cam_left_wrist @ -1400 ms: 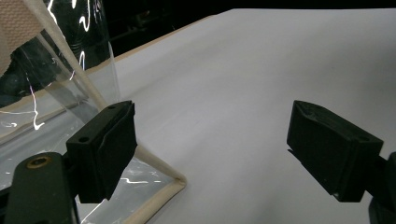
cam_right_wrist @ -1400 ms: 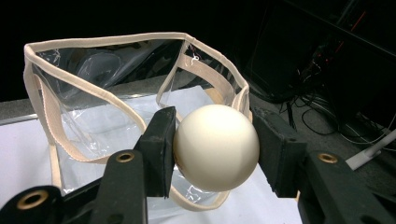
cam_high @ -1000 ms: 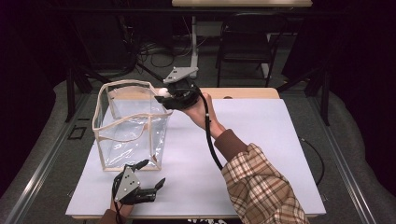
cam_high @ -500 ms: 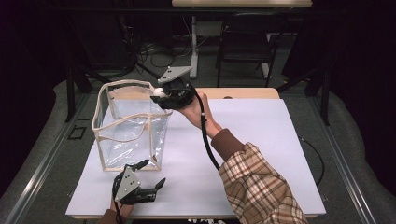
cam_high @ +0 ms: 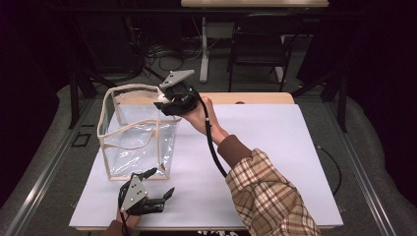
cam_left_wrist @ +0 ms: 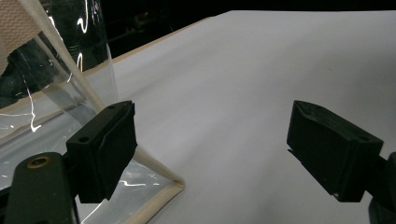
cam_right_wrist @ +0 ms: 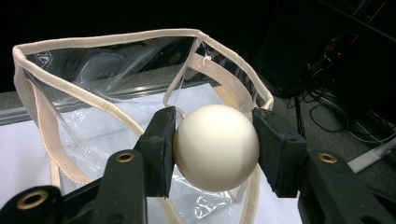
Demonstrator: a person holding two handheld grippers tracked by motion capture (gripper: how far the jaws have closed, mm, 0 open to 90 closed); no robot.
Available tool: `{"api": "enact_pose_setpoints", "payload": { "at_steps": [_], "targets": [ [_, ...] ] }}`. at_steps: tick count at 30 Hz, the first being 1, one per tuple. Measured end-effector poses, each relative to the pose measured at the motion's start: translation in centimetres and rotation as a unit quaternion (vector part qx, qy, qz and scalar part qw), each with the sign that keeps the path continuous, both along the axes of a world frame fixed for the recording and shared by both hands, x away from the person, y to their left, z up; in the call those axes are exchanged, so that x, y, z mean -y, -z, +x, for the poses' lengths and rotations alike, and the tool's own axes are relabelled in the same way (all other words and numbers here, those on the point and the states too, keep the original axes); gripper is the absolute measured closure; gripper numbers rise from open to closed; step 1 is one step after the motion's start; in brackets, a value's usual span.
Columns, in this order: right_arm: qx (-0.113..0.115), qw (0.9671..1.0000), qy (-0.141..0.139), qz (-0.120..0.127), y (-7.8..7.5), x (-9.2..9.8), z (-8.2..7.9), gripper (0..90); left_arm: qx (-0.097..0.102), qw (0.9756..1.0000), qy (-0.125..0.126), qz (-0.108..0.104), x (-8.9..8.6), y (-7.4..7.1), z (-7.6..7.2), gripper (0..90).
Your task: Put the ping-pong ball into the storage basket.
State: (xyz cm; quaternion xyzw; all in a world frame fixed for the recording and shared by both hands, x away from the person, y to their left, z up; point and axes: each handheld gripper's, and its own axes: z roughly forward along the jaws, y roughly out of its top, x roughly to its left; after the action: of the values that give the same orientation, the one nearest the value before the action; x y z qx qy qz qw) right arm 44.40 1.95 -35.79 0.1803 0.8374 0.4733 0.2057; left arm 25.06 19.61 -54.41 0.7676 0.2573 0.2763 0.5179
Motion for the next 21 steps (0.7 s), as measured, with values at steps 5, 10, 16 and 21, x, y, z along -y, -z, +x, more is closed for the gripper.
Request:
{"api": "enact_pose_setpoints", "payload": {
  "at_steps": [5, 10, 16, 21],
  "targets": [
    [-0.001, 1.0, 0.002, -0.004, 0.0, -0.4, 0.3, 51.3, -0.001, 1.0, 0.001, -0.001, 0.0, 0.0, 0.0, 15.8],
    [-0.005, 0.9999, 0.003, -0.01, 0.0, -0.8, 0.7, 51.3, -0.003, 1.0, 0.0, -0.003, 0.0, 0.1, 0.0, 15.8],
    [-0.007, 0.9997, 0.003, -0.021, 0.1, -1.3, 1.1, 51.3, -0.004, 1.0, 0.0, -0.003, 0.1, 0.0, 0.1, 15.8],
    [-0.011, 0.9996, 0.006, -0.026, 0.0, -1.6, 1.5, 51.3, -0.004, 1.0, 0.002, -0.003, 0.2, 0.1, 0.2, 15.8]
  ]
}}
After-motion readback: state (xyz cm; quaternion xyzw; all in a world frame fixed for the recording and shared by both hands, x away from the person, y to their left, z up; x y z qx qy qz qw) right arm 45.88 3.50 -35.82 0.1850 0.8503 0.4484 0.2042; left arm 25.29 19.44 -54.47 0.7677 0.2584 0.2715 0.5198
